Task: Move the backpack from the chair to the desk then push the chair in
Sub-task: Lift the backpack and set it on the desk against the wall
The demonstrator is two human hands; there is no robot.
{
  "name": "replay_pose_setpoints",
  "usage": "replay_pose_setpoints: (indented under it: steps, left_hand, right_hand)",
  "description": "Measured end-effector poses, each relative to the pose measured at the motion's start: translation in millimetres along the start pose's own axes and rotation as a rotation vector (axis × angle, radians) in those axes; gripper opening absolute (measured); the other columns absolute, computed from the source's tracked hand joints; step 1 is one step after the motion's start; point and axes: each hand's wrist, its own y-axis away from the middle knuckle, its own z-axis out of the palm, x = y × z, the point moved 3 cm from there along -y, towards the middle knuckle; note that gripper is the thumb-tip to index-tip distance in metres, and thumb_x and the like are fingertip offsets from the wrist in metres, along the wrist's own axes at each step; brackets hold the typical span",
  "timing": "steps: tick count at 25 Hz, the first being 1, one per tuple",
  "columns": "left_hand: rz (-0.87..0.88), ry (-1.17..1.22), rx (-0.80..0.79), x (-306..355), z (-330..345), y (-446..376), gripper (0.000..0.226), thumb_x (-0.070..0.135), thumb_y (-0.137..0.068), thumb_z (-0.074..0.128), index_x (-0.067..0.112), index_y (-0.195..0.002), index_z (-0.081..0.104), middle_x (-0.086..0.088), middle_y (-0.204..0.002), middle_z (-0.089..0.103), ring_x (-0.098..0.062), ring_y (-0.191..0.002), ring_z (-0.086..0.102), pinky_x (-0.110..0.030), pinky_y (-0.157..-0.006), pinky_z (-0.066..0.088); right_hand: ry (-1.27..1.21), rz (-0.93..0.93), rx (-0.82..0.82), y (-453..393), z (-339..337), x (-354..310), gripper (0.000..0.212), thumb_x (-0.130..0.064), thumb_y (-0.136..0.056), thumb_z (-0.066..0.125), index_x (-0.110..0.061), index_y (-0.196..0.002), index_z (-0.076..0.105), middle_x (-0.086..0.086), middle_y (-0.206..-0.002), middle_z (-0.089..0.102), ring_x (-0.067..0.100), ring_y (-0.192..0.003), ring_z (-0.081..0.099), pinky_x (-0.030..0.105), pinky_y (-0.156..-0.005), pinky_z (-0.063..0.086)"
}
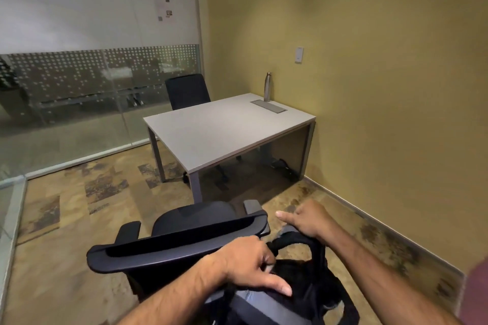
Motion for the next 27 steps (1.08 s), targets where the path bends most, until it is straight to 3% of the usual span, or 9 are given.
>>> replay_pose_setpoints:
  steps: [4,7,10,12,15,17,20,23,27]
  left_hand:
    - [-0.087,0.51,0.473,14.0,-12.1,-57.6,0.071,0.078,-0.059,0.079,0.025,-0.099,0.053,0.012,-0.09,0.07,0.0,-0.072,0.056,-0.018,-0.067,0.044]
    - [-0.151,0.719,0.386,34.7,-5.8,-112.4,0.092,0.068,-0.056,0.084,0.031,-0.129,0.043,0.008,-0.115,0.065,-0.003,-0.104,0.063,-0.021,-0.088,0.049]
    - [-0.095,0.792,0.291,65.8,2.5,-169.7,0.016,0.048,-0.072,0.084,0.041,-0.081,0.072,0.016,-0.082,0.073,0.005,-0.079,0.065,-0.019,-0.077,0.045]
    - [-0.096,0.881,0.207,95.3,6.0,-201.4,0.025,0.053,-0.07,0.078,0.03,-0.064,0.071,0.007,-0.074,0.071,-0.007,-0.074,0.064,-0.024,-0.076,0.046]
    - [-0.08,0.964,0.168,139.8,11.5,-245.0,0.075,0.073,-0.06,0.069,-0.001,-0.076,0.069,-0.006,-0.072,0.066,-0.015,-0.067,0.059,-0.026,-0.067,0.043]
    - [-0.042,0.975,0.2,165.0,12.3,-267.3,0.067,0.067,-0.07,0.077,0.002,-0.065,0.065,-0.003,-0.061,0.059,-0.012,-0.057,0.05,-0.023,-0.058,0.038]
    - [-0.044,1.041,0.236,192.0,15.3,-295.5,0.052,0.042,-0.089,0.073,0.004,-0.054,0.062,0.002,-0.052,0.055,-0.008,-0.048,0.045,-0.016,-0.047,0.032]
    - [-0.046,1.16,0.302,200.2,11.2,-315.2,0.065,0.042,-0.093,0.067,-0.022,-0.086,0.061,-0.019,-0.073,0.059,-0.023,-0.066,0.051,-0.026,-0.056,0.042]
    - [0.011,1.277,0.23,218.6,-2.8,-336.7,0.077,0.051,-0.085,0.066,-0.026,-0.093,0.056,-0.024,-0.08,0.058,-0.032,-0.072,0.052,-0.036,-0.065,0.051]
  right_hand:
    - [0.163,-0.093,0.08,11.4,-37.7,-7.6,0.064,-0.054,-0.096,0.062,-0.012,-0.049,0.052,-0.001,-0.048,0.049,0.017,-0.047,0.043,0.035,-0.048,0.03]
    - [0.332,-0.136,0.085,20.8,-78.6,7.5,0.042,-0.047,-0.099,0.058,-0.017,-0.071,0.066,0.007,-0.076,0.07,0.027,-0.068,0.061,0.037,-0.062,0.045]
    - [0.422,-0.192,0.128,27.0,-117.0,39.9,0.014,-0.031,-0.096,0.06,-0.02,-0.095,0.069,0.009,-0.094,0.074,0.032,-0.082,0.066,0.038,-0.069,0.051]
    - [0.299,-0.217,0.204,29.6,-139.5,63.4,0.014,-0.034,-0.099,0.06,-0.021,-0.099,0.06,0.008,-0.088,0.073,0.029,-0.076,0.065,0.037,-0.063,0.048]
    - [0.041,-0.161,0.356,18.2,-179.8,103.9,0.019,-0.046,-0.103,0.053,-0.027,-0.1,0.051,0.001,-0.07,0.068,0.019,-0.064,0.066,0.036,-0.062,0.051]
    - [-0.164,-0.127,0.481,6.5,-201.0,131.2,0.015,-0.05,-0.099,0.056,-0.037,-0.094,0.051,-0.003,-0.059,0.063,0.009,-0.054,0.06,0.034,-0.061,0.049]
    - [-0.573,-0.085,0.637,3.0,-218.0,186.9,0.031,-0.073,-0.079,0.062,-0.049,-0.098,0.059,-0.003,-0.079,0.072,0.011,-0.074,0.07,0.036,-0.075,0.056]
    - [-0.654,0.056,0.746,34.2,-223.1,277.4,0.062,-0.071,-0.074,0.076,-0.043,-0.125,0.053,-0.001,-0.127,0.066,0.021,-0.122,0.063,0.043,-0.106,0.05]
    - [-0.808,0.354,0.513,92.6,-201.5,388.6,0.131,-0.072,-0.048,0.091,-0.022,-0.154,0.031,0.001,-0.154,0.042,0.024,-0.143,0.041,0.044,-0.115,0.038]
